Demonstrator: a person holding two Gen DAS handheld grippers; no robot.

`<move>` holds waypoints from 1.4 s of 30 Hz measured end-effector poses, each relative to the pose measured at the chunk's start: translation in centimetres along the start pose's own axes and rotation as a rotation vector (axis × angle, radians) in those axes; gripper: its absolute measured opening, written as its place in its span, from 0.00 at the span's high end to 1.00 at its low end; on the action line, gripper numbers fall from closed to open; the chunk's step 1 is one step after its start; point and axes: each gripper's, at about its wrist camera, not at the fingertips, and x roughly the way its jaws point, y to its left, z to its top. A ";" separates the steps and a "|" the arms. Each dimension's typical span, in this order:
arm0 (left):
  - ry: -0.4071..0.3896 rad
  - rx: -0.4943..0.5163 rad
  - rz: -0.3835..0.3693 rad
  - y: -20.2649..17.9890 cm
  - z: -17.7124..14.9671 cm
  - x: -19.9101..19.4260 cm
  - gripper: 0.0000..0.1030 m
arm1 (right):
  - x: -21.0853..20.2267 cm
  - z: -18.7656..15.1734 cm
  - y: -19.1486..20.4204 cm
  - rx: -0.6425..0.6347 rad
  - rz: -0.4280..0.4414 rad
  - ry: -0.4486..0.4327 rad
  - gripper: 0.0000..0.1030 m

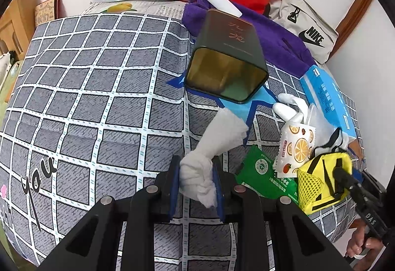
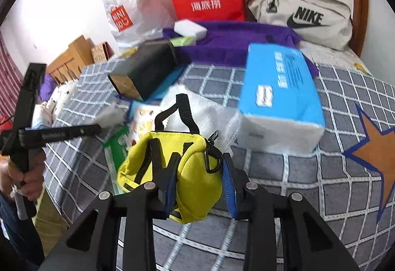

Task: Organize soft objects
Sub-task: 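Grasp the white glove with the left tool while the right tool grasps the yellow bag's strap, then carry the glove with the left tool while the right tool carries the yellow bag to the towel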

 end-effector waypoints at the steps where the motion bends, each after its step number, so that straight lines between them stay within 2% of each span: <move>1: 0.001 0.000 0.000 0.0 0.0 0.0 0.78 | 0.2 -0.1 -0.2 0.006 -0.004 0.011 0.67; 5: 0.005 0.001 -0.002 0.0 -0.2 -0.1 0.78 | 0.5 -0.8 -0.6 0.044 0.007 0.047 0.63; 7: 0.005 0.002 0.000 -0.1 -0.3 -0.1 0.78 | 0.2 -1.2 -0.5 0.037 -0.020 0.048 0.57; 12: 0.008 -0.001 0.011 -0.3 -0.3 0.1 0.77 | 0.6 -2.0 0.0 0.003 -0.047 0.075 0.56; 14: 0.008 0.001 0.010 -0.4 -0.3 0.0 0.77 | 0.9 -2.3 0.0 0.010 -0.044 0.069 0.58; 15: 0.009 -0.001 0.006 -0.4 -0.3 0.0 0.77 | 1.0 -2.3 0.0 0.012 -0.028 0.066 0.67; 19: 0.007 -0.003 -0.015 -0.3 -0.3 -0.5 0.77 | 0.0 -2.2 0.0 -0.003 -0.018 0.011 0.72; 27: -0.026 0.028 -0.059 -1.6 0.1 -2.3 0.77 | -3.6 -1.0 -0.2 -0.014 -0.022 -0.082 0.73; 42: -0.085 0.065 -0.085 -4.1 2.1 -5.5 0.77 | -6.4 2.4 -1.9 -0.001 -0.039 -0.147 0.73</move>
